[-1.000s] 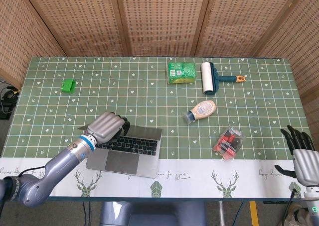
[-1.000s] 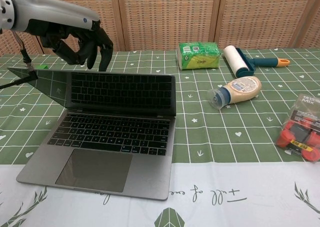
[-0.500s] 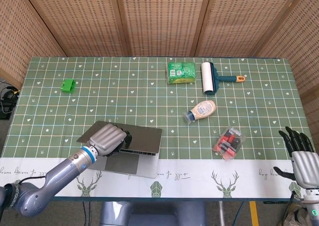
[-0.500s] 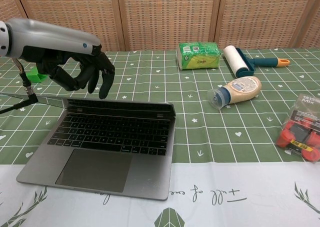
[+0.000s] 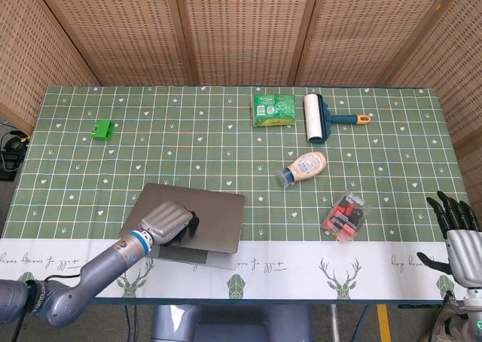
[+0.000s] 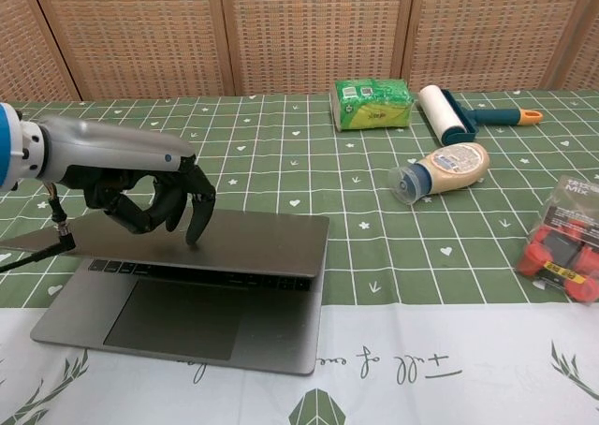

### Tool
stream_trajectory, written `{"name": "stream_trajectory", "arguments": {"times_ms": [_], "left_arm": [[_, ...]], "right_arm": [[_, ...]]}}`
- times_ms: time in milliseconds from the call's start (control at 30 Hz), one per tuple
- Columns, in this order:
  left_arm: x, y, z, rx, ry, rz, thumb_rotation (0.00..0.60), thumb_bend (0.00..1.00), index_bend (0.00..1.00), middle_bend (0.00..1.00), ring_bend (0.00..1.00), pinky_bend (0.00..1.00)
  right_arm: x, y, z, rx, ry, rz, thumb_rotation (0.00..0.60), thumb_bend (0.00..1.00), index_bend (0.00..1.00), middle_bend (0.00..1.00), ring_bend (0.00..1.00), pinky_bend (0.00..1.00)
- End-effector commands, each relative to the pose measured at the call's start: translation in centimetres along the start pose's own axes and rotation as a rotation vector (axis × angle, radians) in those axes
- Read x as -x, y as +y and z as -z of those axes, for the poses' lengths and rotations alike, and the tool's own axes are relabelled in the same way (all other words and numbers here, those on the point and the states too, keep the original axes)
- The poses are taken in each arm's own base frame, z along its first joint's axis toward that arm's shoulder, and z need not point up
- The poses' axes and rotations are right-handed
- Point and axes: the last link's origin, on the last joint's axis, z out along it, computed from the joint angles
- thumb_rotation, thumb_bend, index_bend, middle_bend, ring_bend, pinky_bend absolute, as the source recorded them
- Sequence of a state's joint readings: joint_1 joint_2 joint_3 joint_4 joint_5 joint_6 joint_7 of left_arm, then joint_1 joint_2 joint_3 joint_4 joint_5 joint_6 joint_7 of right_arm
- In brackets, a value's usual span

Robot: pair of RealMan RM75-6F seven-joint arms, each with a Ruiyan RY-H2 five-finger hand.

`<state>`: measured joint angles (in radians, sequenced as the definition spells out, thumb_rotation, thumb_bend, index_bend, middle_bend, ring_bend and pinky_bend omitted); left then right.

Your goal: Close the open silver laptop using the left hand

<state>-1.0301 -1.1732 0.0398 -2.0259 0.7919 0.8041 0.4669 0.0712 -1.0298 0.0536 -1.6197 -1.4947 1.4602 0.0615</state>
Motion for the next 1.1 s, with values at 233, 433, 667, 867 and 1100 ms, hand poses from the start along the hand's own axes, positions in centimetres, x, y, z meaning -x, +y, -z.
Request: {"name": "stream_trajectory", "arguments": {"times_ms": [233, 433, 667, 867, 1100], "left_arm": [[1.4, 0.3, -0.5, 0.010, -0.035, 0.002, 0.600, 1.00, 0.49, 0.38, 0.40, 0.38], [2.3, 0.5, -1.0, 0.012, -0.066, 0.000, 0.600, 1.00, 0.49, 0.38, 0.40, 0.38], [4.2, 0.2, -1.5, 0.000, -0.106, -0.011, 0.600, 1.00, 0.49, 0.38, 0.40, 0.38], [5.1, 0.0, -1.9, -0.011, -0.117, -0.013, 0.600, 1.00, 0.49, 0.38, 0.40, 0.38], [3.5, 0.0, -0.6, -0.008, -0.002, 0.038, 0.600, 0.98, 0.46, 0.35, 0.39, 0.36]], "right_arm": [[0.0, 0.0, 0.0, 0.001, -0.003, 0.003, 0.600, 0.05, 0.11, 0.00, 0.00, 0.00], [-0.1, 0.0, 0.1, 0.006, -0.003, 0.000, 0.600, 0.05, 0.11, 0.00, 0.00, 0.00], [0.0, 0.2, 0.0, 0.014, -0.011, -0.005, 0.600, 0.05, 0.11, 0.00, 0.00, 0.00], [-0.1, 0.2, 0.0, 0.014, -0.008, -0.007, 0.600, 0.05, 0.11, 0.00, 0.00, 0.00], [-0.2, 0.0, 0.1, 0.007, -0.002, -0.007, 0.600, 0.05, 0.11, 0.00, 0.00, 0.00]]}}
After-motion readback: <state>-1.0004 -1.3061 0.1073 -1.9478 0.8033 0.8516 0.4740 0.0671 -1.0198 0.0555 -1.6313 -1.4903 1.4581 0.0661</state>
